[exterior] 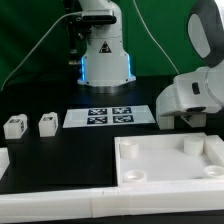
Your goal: Assemble one leg
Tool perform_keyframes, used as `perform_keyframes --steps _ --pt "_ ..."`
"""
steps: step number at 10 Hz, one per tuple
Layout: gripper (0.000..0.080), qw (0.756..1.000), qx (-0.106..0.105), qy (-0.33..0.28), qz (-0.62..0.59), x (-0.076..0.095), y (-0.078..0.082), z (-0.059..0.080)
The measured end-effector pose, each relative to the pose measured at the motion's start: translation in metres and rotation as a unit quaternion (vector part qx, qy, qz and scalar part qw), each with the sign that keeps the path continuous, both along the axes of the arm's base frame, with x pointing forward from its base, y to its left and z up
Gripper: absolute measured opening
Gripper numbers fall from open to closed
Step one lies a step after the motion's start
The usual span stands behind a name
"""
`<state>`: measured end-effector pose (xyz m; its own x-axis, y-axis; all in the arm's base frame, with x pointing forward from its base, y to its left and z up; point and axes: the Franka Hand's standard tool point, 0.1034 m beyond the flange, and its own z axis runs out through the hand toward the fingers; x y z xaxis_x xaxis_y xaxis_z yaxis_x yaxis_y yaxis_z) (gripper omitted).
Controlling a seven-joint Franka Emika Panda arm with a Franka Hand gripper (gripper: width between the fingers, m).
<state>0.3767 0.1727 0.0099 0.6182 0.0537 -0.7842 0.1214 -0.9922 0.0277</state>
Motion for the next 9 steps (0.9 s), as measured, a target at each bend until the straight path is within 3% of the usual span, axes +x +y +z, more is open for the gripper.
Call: perform_keyframes --steps 4,5,6,7,8,9 --pt "0.0293 1.0 0.005 -0.007 0.003 0.004 -0.001 0.002" --pt "0.0293 0.999 0.016 -0.031 0.005 0.015 -0.005 0.018" --pt "0.0293 0.999 0.024 -0.045 0.008 0.023 -0.012 0.044" --pt "0.0293 0.996 0.034 -0.079 0.006 0.039 -0.014 0.059" --pt "0.0293 0.987 0.051 -0.155 0.004 0.06 -0.016 0.076" --pt "0.0293 0.973 0.062 -0.221 0.008 0.069 -0.023 0.102"
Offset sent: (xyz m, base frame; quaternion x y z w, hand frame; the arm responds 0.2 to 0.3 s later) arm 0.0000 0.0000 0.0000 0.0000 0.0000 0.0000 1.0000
